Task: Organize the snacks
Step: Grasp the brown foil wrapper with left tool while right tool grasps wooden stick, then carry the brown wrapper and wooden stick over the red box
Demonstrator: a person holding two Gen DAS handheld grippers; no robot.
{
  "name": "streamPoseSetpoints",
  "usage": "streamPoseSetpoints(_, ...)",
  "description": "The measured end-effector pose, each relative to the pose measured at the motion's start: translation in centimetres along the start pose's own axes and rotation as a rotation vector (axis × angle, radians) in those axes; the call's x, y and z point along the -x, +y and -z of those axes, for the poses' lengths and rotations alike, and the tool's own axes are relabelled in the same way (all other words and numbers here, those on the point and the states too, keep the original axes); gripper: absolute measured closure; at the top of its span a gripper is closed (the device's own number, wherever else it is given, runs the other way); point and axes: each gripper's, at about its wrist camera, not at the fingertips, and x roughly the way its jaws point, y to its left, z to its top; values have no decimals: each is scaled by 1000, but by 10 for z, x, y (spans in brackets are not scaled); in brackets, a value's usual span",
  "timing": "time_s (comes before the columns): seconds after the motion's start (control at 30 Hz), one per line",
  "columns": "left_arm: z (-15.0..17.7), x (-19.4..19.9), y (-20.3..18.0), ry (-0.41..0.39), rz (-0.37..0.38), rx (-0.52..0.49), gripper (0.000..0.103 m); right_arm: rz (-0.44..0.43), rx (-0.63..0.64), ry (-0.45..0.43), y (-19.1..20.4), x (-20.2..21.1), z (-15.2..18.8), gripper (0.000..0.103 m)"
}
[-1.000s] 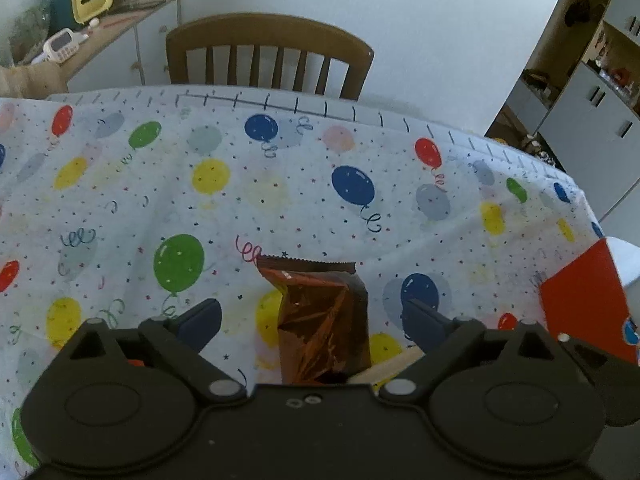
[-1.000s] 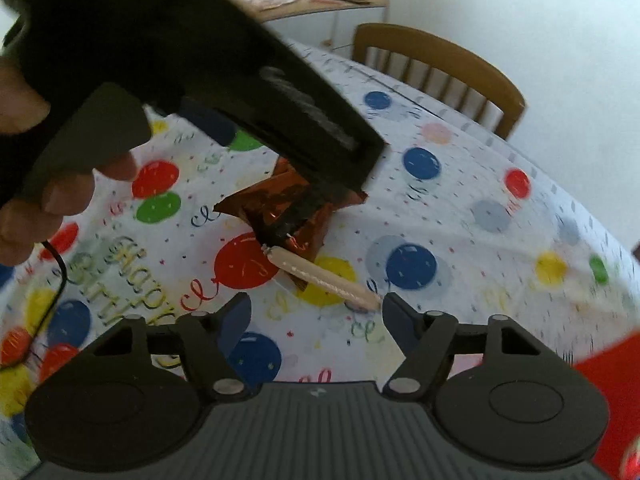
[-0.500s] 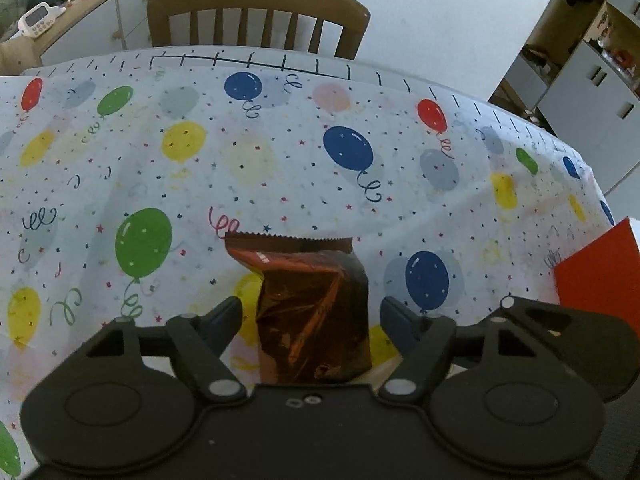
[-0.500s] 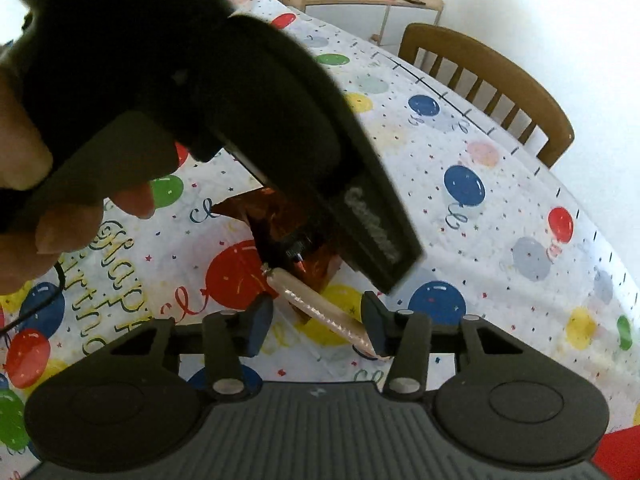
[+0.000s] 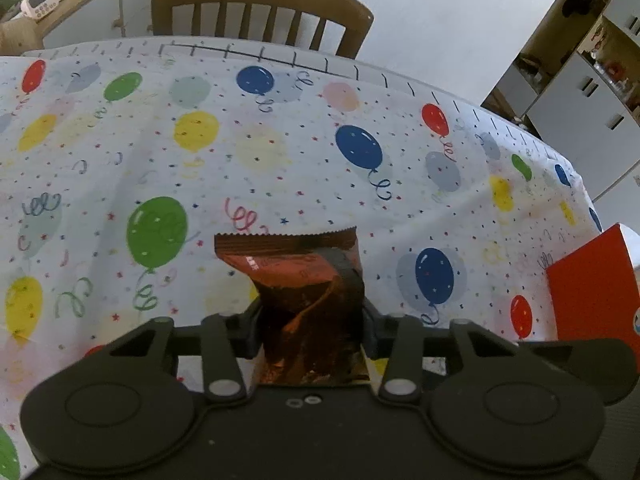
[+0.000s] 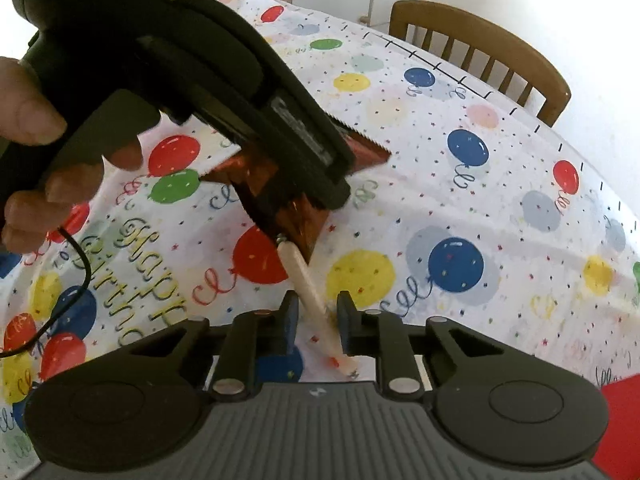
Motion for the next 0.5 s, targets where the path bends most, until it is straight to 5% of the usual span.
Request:
streamPoseSetpoints(0.1, 6, 7, 10, -13, -4, 5, 61, 6, -47, 7, 5, 5, 5, 92)
streamPoseSetpoints(0.5, 39, 48, 30, -50, 23, 35, 61, 17, -374, 21, 6, 30, 34, 93)
